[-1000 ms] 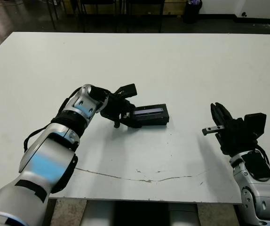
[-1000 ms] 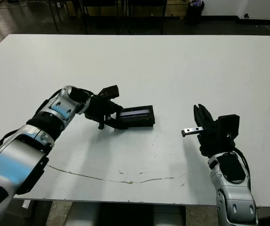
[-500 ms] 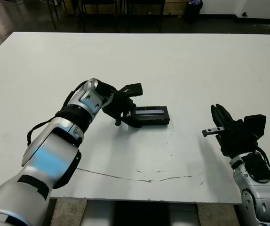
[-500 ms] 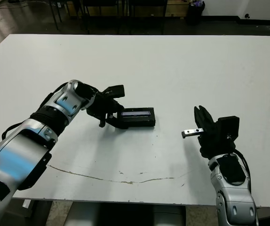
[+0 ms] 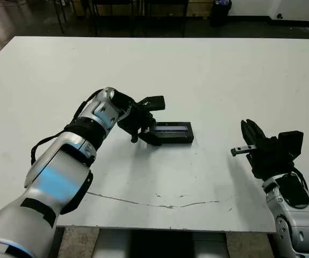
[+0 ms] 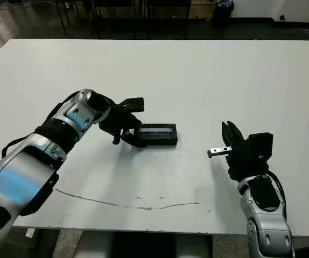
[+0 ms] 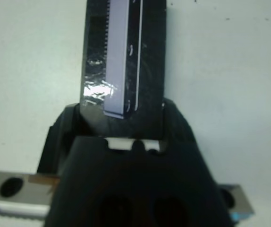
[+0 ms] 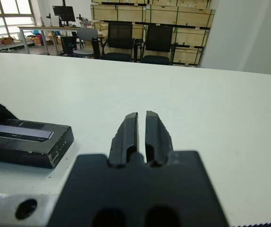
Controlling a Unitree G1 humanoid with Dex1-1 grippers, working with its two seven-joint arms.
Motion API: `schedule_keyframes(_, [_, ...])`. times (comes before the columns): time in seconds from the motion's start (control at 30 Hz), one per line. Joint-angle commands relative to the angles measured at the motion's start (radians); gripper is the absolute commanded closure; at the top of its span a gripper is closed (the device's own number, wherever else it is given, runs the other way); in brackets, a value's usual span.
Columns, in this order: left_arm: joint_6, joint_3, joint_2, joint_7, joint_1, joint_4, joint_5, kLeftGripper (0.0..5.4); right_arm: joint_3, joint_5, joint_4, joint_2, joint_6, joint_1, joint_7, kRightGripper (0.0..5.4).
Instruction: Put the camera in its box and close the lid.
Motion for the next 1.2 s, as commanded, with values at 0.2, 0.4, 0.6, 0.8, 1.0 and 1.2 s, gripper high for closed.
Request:
schedule_keyframes(0.2, [-0.094,-0.048,-0.006,0.001,0.058,0.072,0.057,0.76,0.005,-0.004,0.014,0.002,0.027,-0.003,-0.017,5.4])
schedule_keyframes(0.4, [-0.144,-0.055,0.014,0.009,0.061,0.077,0.068,0.02,0.011,-0.014,0.021,0.001,0.015,-0.004,-0.019,5.4])
schedule_keyframes(0.6, [-0.175,-0.03,0.07,0.002,0.069,0.078,0.049,0.02,0.014,-0.013,0.019,0.003,0.016,0.0,-0.022,5.4])
schedule_keyframes(0.8, [-0.168,0.035,0.155,-0.028,0.08,0.049,0.003,0.02,0.018,-0.013,0.016,0.01,0.02,0.0,-0.028,5.4])
schedule_keyframes(1.0, [-0.172,0.121,0.26,-0.073,0.102,-0.029,-0.061,0.02,0.021,-0.014,0.027,0.012,0.016,-0.007,-0.026,5.4])
schedule_keyframes(1.2, [-0.117,0.258,0.346,-0.054,0.159,-0.163,-0.172,0.02,0.027,-0.02,0.029,0.012,0.015,-0.012,-0.027,5.4])
